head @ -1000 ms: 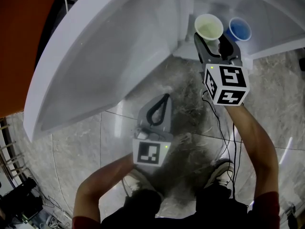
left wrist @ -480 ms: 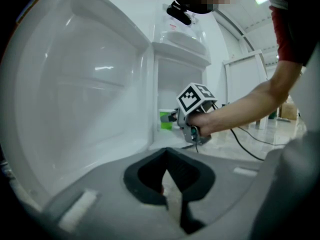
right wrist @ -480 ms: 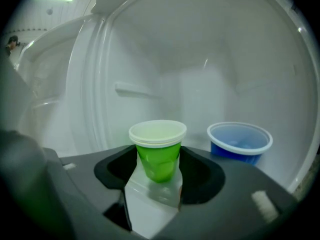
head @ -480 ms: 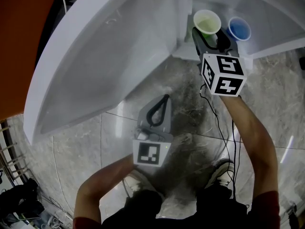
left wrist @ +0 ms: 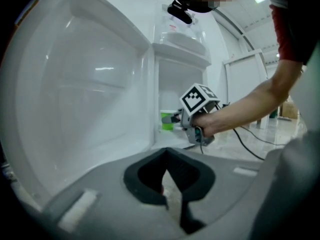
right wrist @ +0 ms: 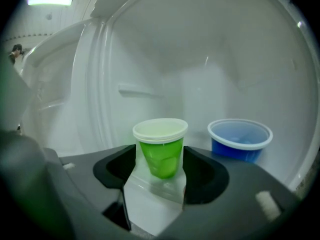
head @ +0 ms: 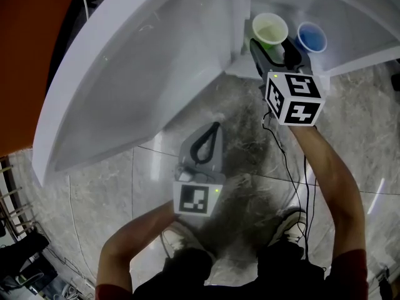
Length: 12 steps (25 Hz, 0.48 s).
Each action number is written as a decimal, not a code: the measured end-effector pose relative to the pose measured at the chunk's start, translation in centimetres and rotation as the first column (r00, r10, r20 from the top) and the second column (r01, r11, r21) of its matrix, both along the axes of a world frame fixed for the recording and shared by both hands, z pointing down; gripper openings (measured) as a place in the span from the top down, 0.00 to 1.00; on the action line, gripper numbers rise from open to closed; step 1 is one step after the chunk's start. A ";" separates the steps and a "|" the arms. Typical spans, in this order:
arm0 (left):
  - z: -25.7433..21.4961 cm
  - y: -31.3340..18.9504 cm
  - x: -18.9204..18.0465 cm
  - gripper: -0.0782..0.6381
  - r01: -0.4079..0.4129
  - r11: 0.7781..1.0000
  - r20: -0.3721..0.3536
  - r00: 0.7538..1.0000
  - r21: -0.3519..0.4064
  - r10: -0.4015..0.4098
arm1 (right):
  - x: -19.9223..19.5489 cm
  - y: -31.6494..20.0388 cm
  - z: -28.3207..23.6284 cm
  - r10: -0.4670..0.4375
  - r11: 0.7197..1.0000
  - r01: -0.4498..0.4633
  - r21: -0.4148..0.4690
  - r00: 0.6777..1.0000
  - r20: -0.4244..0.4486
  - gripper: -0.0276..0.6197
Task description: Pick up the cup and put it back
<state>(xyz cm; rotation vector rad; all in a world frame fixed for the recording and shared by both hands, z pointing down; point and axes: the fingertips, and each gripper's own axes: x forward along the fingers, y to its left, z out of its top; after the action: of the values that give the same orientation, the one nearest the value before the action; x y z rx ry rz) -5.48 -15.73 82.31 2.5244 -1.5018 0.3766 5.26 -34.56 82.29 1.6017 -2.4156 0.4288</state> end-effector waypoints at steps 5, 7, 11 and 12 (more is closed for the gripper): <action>-0.5 0.0 -0.2 0.89 0.009 1.000 -0.009 1.000 0.015 -0.009 | 0.5 1.3 0.4 -0.001 1.000 0.001 -0.014 1.000 -0.009 0.52; -0.8 0.2 -0.1 0.89 0.011 1.000 -0.016 1.000 0.020 -0.011 | 0.6 2.5 0.5 -0.015 1.000 0.015 -0.018 1.000 -0.011 0.52; -1.3 0.4 -0.3 0.89 0.016 1.000 -0.022 1.000 0.026 -0.016 | 0.1 5.3 0.2 -0.062 0.998 0.063 0.005 0.997 -0.046 0.52; -1.5 0.5 -0.4 0.89 0.020 0.999 -0.028 0.999 0.028 -0.019 | 0.0 6.0 0.2 -0.075 0.997 0.075 0.006 0.996 -0.049 0.52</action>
<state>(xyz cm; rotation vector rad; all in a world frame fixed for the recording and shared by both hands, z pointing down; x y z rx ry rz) -5.86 -15.24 80.79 2.5235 -1.5317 0.3184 5.21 -28.54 82.54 1.5006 -2.4346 0.3639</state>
